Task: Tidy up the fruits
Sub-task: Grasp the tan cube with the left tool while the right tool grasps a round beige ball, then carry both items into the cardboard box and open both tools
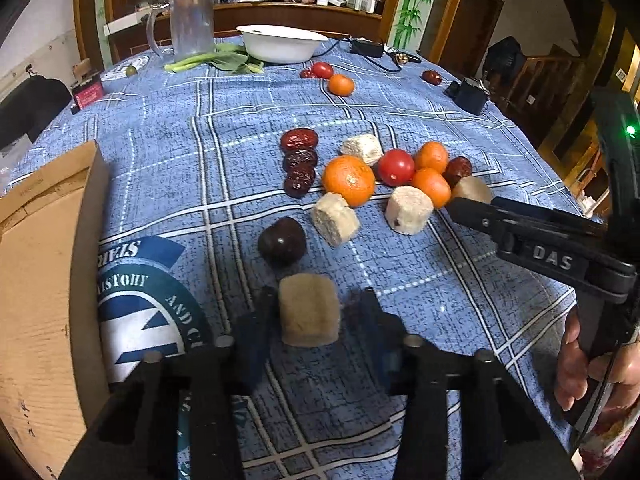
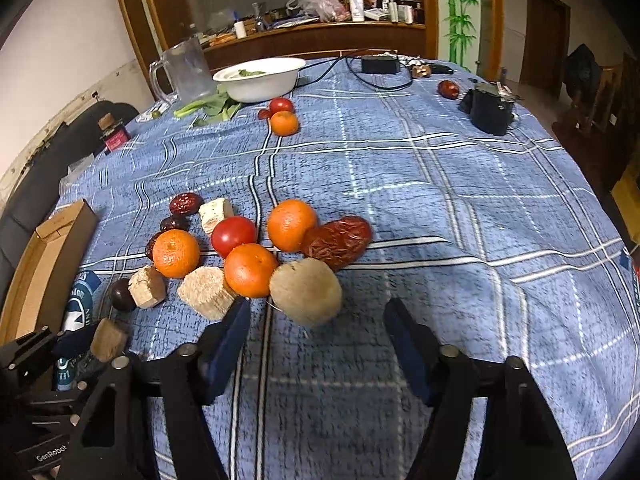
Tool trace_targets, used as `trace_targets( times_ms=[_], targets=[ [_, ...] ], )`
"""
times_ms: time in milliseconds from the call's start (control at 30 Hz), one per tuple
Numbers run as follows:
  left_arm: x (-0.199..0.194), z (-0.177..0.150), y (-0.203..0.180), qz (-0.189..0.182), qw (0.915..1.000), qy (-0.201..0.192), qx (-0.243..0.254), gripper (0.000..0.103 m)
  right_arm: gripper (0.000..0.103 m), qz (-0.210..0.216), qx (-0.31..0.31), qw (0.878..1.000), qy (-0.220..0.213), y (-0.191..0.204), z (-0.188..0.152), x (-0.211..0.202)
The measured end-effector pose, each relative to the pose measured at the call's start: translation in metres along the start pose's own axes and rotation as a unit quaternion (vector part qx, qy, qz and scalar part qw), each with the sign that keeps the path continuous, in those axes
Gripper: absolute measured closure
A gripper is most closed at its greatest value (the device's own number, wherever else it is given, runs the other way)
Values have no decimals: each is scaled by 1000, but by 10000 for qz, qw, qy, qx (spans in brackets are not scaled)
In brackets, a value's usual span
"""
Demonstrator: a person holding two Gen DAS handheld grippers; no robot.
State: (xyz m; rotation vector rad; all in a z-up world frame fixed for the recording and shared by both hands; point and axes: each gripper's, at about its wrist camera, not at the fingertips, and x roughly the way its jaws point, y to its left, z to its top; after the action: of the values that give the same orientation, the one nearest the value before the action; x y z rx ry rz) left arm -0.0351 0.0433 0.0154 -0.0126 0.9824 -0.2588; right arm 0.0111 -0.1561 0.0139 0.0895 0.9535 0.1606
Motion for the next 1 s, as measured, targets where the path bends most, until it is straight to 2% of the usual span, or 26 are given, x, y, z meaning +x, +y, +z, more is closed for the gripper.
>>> trace_targets(
  times_ms=[33,100,167,400,700,833,933,1000],
  targets=[
    [0,0,0,31,10000,-15,-7,75,43,5,-7,10000,25,1,1,3],
    [0,-1,3,-22,10000,-32,-74,75,48,71,-20,10000,7,2,1,5],
    [-1,0,4,-60,9999,-35,-117,75,62,104,-60,9999,-38,4,2,4],
    [-22,-7,1,-156,9996,-224,-118,75,62,213,20,9997,-98,9,-5,-12],
    [-92,-15,28,-395,9951,-792,-433,74,62,361,-412,9972,-513,52,-15,-71],
    [-133,-15,61,-75,9930,-1092,-438,74,62,611,-674,9938,-640,87,-14,-94],
    [-154,-8,99,225,9919,-1147,-491,74,62,924,-808,9907,-595,121,-8,-99],
    [-159,-1,131,392,9904,-1118,-706,74,62,1160,-845,9885,-483,145,-3,-95]
  ],
)
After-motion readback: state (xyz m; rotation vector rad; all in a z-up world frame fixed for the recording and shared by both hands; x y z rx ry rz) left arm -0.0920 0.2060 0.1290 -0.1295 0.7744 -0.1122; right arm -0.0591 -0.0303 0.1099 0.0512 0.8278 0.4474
